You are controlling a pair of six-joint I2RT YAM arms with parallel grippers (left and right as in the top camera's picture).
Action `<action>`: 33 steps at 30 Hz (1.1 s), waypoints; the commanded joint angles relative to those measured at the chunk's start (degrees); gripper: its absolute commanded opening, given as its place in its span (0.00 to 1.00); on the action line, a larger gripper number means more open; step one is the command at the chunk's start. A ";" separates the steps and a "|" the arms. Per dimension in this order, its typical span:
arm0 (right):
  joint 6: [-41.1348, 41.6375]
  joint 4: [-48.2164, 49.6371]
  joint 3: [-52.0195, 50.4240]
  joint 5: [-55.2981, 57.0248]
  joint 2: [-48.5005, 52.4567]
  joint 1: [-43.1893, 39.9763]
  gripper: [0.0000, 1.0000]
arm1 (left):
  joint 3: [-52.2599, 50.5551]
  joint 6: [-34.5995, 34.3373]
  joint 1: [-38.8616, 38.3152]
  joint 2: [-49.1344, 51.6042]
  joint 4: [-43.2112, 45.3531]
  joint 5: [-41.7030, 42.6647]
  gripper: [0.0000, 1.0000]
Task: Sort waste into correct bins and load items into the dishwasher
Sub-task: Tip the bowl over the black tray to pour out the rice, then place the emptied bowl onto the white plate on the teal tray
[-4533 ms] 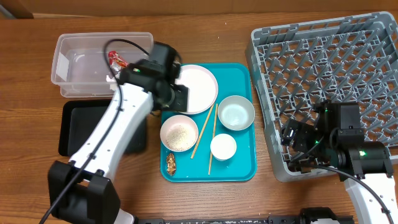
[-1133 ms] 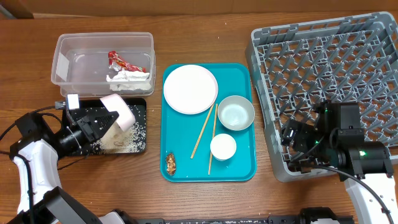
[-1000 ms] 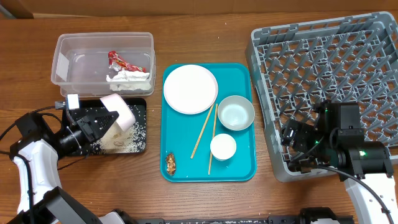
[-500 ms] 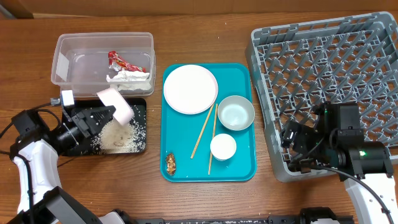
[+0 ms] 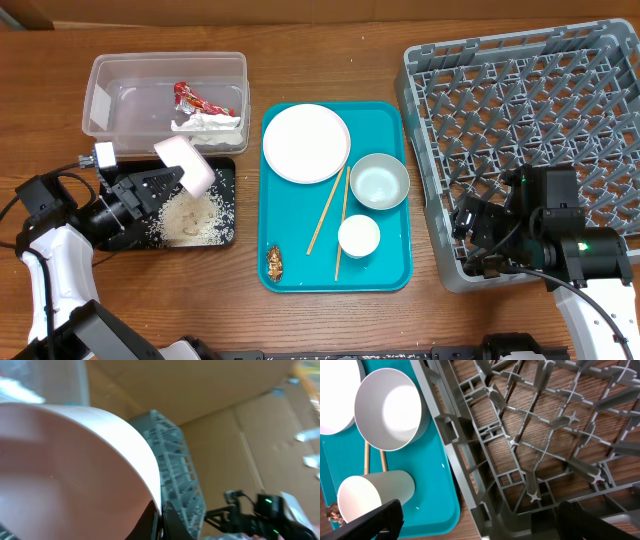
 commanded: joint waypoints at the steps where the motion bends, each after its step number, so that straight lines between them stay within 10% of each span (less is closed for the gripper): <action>1: -0.31 0.11 1.84 0.09 -0.35 -0.17 1.00 | -0.11 -3.93 0.39 -0.39 -0.07 -6.69 0.04; 12: -0.31 0.28 1.84 0.09 -0.35 -0.17 1.00 | -0.04 -2.95 -7.26 -0.55 -0.96 -3.63 0.04; 20: -0.31 0.94 1.84 0.09 -0.35 -0.17 1.00 | 8.68 -13.99 -33.59 -1.42 3.30 -29.42 0.04; 29: -0.31 1.64 1.84 0.07 -0.35 -0.17 1.00 | 15.69 -18.86 -58.47 0.66 18.29 -77.42 0.04; 33: -0.31 1.64 1.84 0.07 -0.35 -0.17 1.00 | 15.69 -18.62 -62.99 7.02 22.86 -80.85 0.04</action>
